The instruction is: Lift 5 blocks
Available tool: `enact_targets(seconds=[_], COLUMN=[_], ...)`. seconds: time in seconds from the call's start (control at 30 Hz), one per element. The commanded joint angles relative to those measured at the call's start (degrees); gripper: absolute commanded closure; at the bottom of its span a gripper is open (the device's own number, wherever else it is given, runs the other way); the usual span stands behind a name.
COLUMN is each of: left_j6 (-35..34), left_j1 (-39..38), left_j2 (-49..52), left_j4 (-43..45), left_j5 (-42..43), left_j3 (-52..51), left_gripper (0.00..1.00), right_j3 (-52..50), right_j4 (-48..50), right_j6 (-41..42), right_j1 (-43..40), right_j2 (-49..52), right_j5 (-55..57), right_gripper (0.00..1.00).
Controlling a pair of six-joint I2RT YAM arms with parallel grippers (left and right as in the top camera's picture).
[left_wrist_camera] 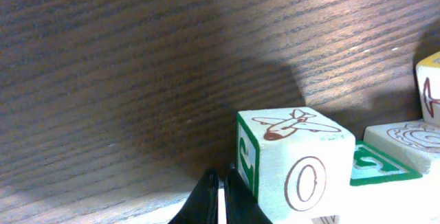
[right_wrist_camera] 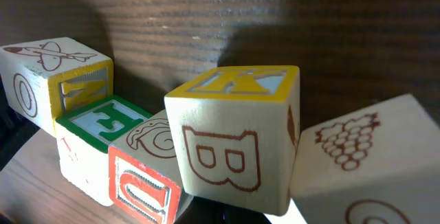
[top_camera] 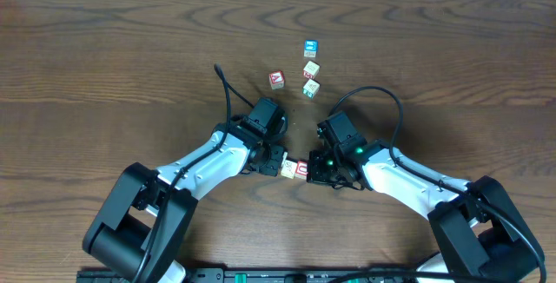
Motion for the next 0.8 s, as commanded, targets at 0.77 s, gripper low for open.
enact_targets(seconds=[0.77], left_j6=[-2.29], left_j1=[-3.91], left_j2=[0.74], left_j4=[-0.85], left_j5=[4.83], left_j3=[1.44], left_gripper=[0.93], right_j3=[0.39], right_j4=[4.55], right_j6=[-6.75], right_j1=[0.02], right_j2=[0.48], right_j5=[2.03], right_gripper=[0.99])
